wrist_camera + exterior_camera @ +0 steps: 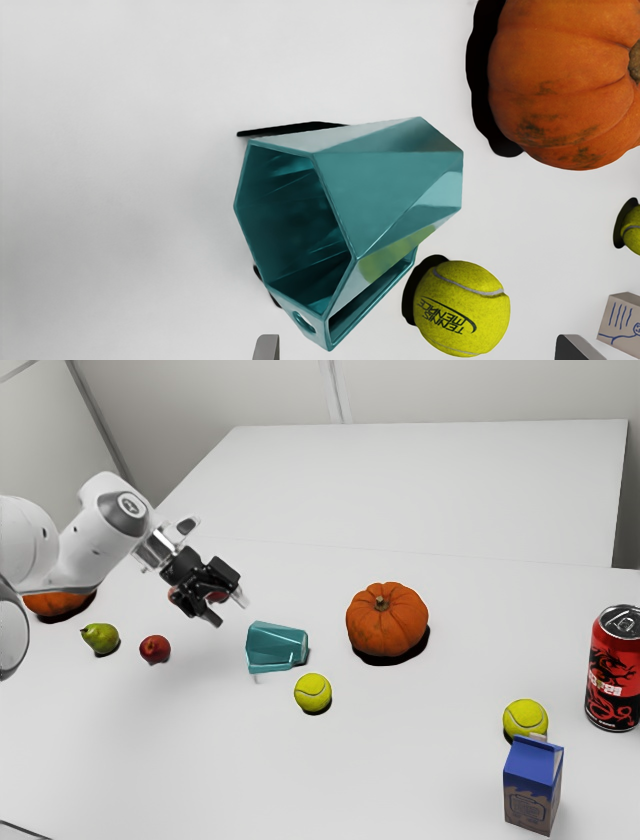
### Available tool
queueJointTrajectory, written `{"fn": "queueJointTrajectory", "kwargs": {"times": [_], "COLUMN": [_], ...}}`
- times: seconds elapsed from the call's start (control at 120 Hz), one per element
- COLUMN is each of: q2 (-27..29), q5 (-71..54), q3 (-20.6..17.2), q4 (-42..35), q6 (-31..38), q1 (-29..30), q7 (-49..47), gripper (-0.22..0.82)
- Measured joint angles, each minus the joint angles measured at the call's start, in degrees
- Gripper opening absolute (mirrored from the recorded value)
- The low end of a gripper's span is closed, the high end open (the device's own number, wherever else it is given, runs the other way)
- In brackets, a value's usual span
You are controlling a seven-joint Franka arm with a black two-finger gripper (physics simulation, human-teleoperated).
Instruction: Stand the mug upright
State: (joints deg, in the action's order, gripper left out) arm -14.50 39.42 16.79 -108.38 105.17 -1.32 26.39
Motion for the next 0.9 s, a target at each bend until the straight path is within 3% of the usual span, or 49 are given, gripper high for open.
{"fn": "queueJointTrajectory", "kwargs": {"times": [0.292,0.667,0.9], "q2": [-7.8,-9.4,-8.4], "q5": [5.2,8.1,9.4], "q3": [-0.5,-3.4,-3.9], "q4": [2.1,1.4,0.7], "q6": [1.4,1.3,0.6], "q1": [1.2,1.1,1.0], "q7": [4.1,7.1,7.9], "gripper": [0.60,0.60,0.34]}}
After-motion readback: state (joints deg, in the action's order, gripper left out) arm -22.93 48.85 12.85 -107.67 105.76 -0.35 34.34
